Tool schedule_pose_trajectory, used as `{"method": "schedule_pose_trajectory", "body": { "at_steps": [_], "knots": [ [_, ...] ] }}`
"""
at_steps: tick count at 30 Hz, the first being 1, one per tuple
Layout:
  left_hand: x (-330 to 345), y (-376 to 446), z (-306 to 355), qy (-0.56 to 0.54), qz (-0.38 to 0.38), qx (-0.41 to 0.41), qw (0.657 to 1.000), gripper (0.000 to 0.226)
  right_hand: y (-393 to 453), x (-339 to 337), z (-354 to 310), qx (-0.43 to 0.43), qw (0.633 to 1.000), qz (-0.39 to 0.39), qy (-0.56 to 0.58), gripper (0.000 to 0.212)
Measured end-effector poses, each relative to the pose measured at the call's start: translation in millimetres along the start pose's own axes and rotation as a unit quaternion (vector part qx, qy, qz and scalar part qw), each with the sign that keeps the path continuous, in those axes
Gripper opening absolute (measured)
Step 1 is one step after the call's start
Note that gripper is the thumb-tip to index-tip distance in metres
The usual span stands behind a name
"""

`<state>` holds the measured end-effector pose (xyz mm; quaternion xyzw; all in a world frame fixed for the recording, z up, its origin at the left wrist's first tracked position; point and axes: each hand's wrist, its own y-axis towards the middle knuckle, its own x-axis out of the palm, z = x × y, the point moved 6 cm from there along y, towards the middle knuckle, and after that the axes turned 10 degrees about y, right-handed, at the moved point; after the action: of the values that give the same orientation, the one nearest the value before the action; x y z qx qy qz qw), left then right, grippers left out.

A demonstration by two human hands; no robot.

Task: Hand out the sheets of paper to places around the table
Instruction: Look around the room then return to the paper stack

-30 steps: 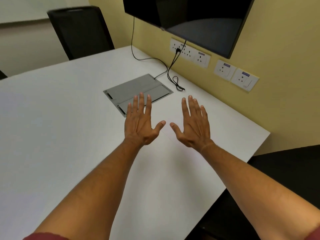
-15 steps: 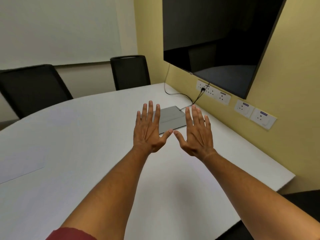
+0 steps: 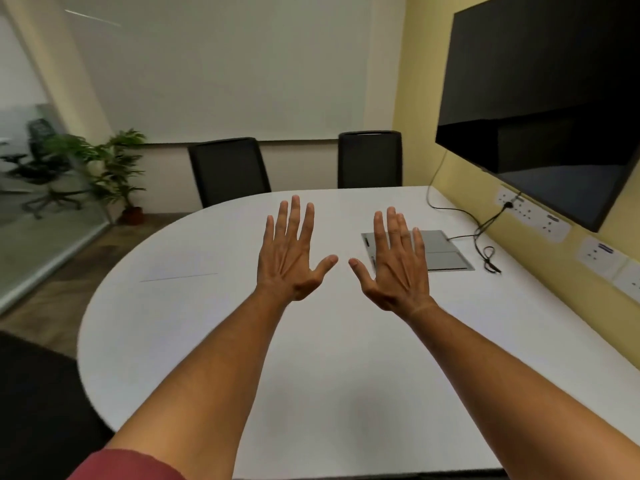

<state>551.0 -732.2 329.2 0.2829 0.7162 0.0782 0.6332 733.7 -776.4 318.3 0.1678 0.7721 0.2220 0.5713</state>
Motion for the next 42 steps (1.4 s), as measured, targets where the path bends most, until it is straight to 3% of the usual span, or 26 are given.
{"method": "schedule_pose_trajectory", "body": {
  "at_steps": [14, 26, 34, 42],
  "knots": [
    [-78, -148, -161, 0.117, -0.023, -0.148, 0.982, 0.093, -24, 21, -203, -0.158, 0.98, -0.013, 0.122, 0.093],
    [-148, -341, -331, 0.168, -0.037, -0.278, 0.945, 0.096, -105, 24, -448, -0.291, 0.933, -0.022, 0.211, 0.091],
    [-196, -451, -434, 0.188, -0.045, -0.332, 0.923, 0.097, -164, 26, -597, -0.328, 0.91, -0.032, 0.253, 0.093],
    [-204, -503, -517, 0.203, -0.055, -0.374, 0.903, 0.097, -176, 45, -694, -0.361, 0.896, -0.031, 0.257, 0.093]
  ]
}}
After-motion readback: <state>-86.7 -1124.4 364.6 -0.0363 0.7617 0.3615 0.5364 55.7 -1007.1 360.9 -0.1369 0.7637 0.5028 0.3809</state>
